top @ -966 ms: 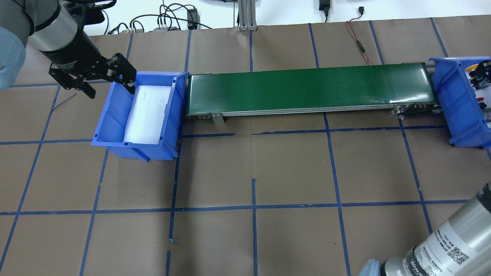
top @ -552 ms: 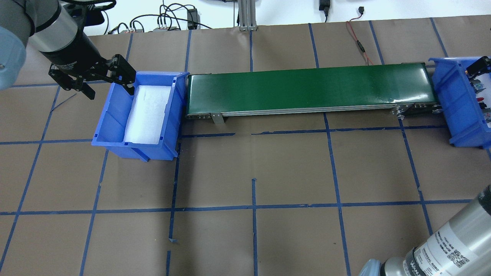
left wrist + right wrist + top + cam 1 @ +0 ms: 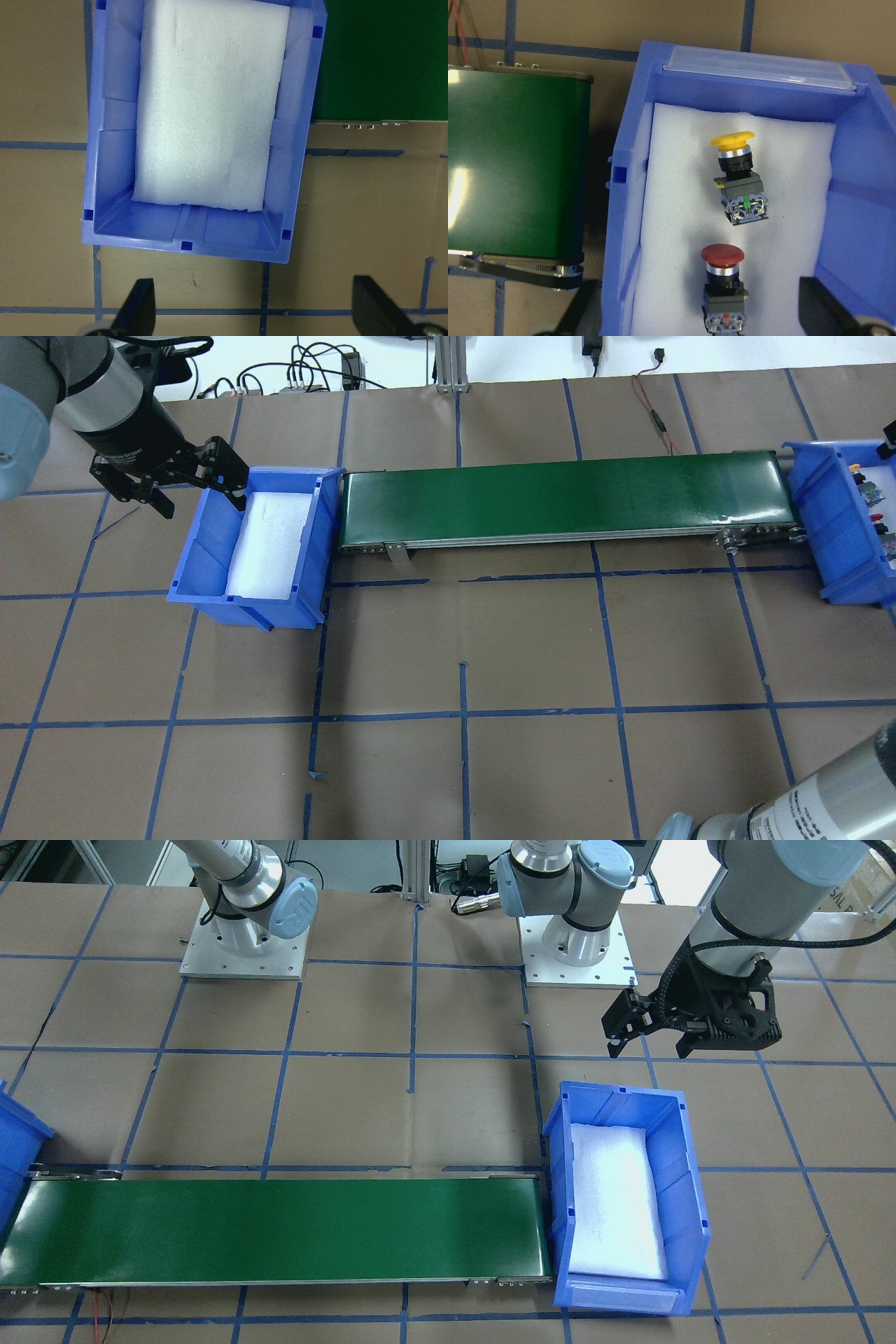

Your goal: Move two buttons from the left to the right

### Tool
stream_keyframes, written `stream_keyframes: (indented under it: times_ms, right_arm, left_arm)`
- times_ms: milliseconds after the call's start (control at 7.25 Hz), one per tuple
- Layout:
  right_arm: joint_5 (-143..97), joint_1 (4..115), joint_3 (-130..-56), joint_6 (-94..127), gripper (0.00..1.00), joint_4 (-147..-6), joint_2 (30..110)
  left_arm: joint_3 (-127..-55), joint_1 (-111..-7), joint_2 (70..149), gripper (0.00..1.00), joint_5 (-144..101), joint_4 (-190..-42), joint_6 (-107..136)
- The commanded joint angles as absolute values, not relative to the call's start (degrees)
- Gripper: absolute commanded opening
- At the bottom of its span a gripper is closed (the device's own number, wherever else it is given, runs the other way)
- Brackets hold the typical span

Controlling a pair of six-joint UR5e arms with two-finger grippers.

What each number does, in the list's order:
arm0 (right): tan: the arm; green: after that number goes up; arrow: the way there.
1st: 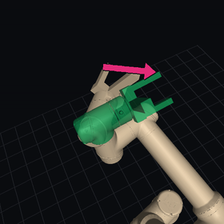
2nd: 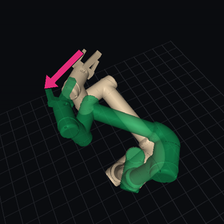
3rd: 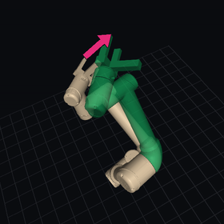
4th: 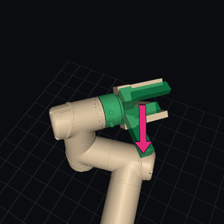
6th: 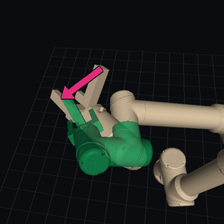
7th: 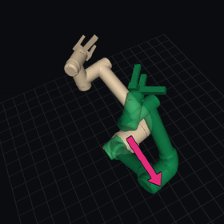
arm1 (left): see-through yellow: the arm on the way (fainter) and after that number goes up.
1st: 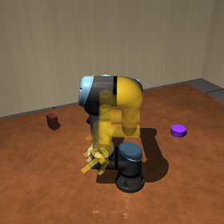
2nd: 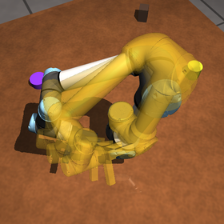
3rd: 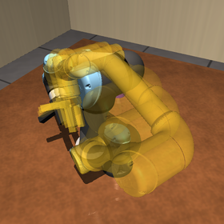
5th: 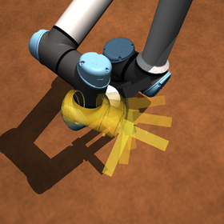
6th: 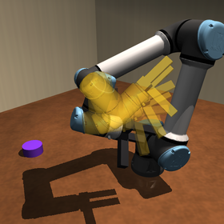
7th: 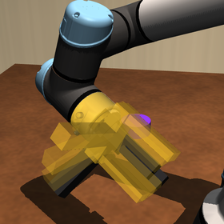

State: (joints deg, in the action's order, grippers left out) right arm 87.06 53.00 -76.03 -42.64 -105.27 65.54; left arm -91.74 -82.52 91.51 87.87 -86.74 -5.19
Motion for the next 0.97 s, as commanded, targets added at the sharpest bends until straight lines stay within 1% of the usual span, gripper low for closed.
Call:
stream_keyframes:
  times_ms: [0,138,552,690,828]
  right_arm:
    - [90.07,53.87,-76.47,-42.71,1.00,-101.18,72.48]
    - [90.26,53.88,-76.55,-42.80,1.00,-100.73,73.73]
    - [89.56,56.06,-76.82,-41.15,1.00,-100.81,73.74]
    - [90.00,57.73,-76.82,-40.52,1.00,-100.55,74.26]
    - [90.44,60.09,-76.82,-40.60,1.00,-98.55,76.09]
  left_arm:
    - [-91.58,-82.62,91.50,1.00,87.71,-86.22,-5.19]
    - [-91.58,-82.62,91.32,1.00,87.89,-86.22,-5.27]
    - [-91.85,-82.44,91.50,1.00,88.59,-86.40,-7.29]
    - [-91.76,-81.66,92.02,1.00,92.77,-86.22,-7.82]
    - [-91.76,-81.04,94.11,1.00,92.90,-86.22,-8.69]
